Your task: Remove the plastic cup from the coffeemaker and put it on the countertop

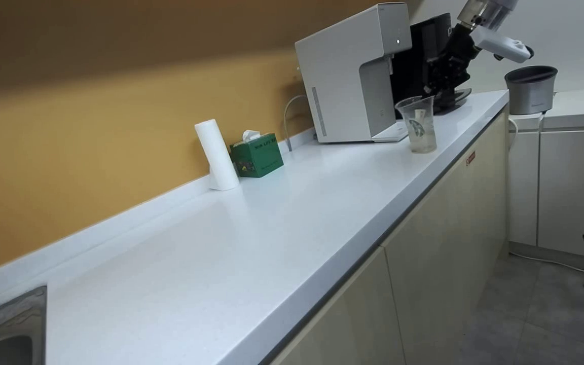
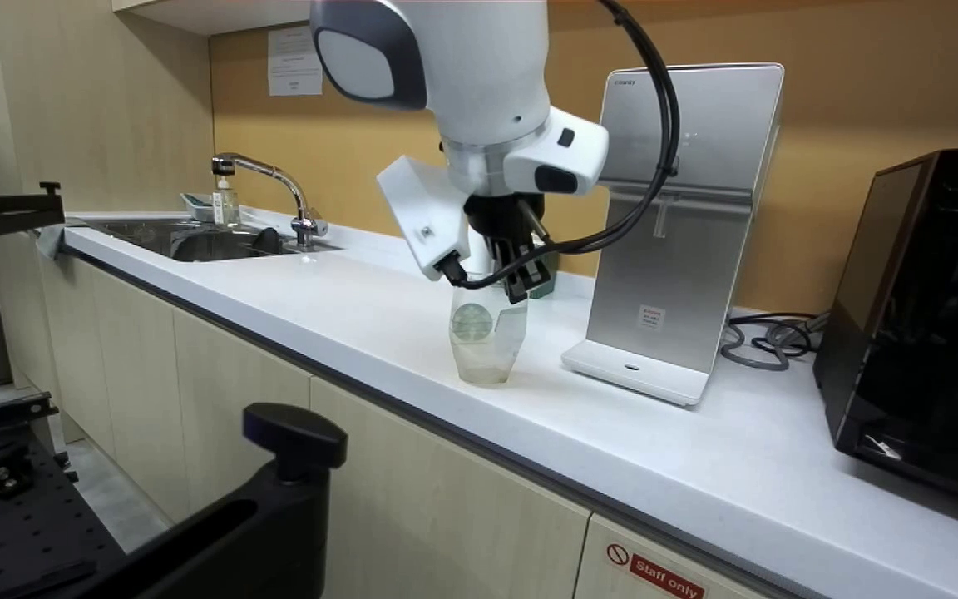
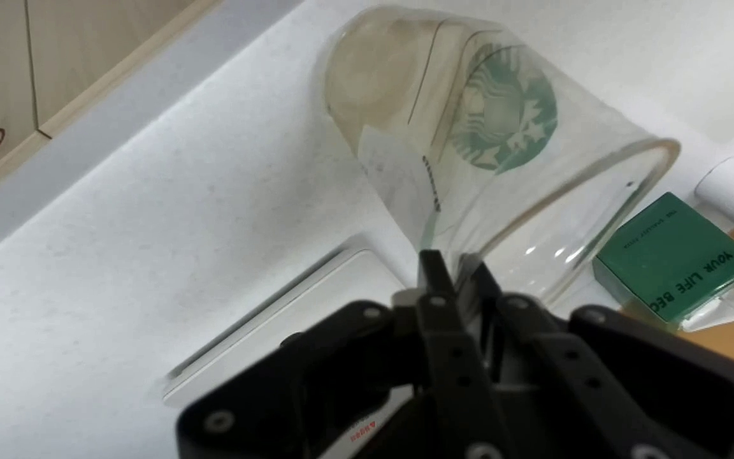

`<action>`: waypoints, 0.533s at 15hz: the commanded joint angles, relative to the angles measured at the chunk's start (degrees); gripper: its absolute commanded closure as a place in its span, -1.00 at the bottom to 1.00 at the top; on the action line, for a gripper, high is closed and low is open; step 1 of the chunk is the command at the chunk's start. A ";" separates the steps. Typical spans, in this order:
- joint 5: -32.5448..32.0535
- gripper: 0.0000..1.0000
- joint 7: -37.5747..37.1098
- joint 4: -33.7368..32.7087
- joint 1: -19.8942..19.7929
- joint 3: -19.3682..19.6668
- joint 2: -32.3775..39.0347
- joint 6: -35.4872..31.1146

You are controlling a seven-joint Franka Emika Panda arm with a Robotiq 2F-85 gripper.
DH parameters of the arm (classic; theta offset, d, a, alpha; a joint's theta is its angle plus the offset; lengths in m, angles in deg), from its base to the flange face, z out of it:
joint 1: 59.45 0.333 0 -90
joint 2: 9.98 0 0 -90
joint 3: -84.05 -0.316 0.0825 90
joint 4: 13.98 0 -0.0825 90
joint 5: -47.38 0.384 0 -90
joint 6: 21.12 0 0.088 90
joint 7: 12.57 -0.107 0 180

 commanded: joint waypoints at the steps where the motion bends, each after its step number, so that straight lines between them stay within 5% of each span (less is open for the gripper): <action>1: 0.54 0.13 0.82 -1.33 0.00 0.09 1.10 1.41; 8: -2.85 -0.80 -0.57 0.16 0.76 -1.57 -2.86 -1.09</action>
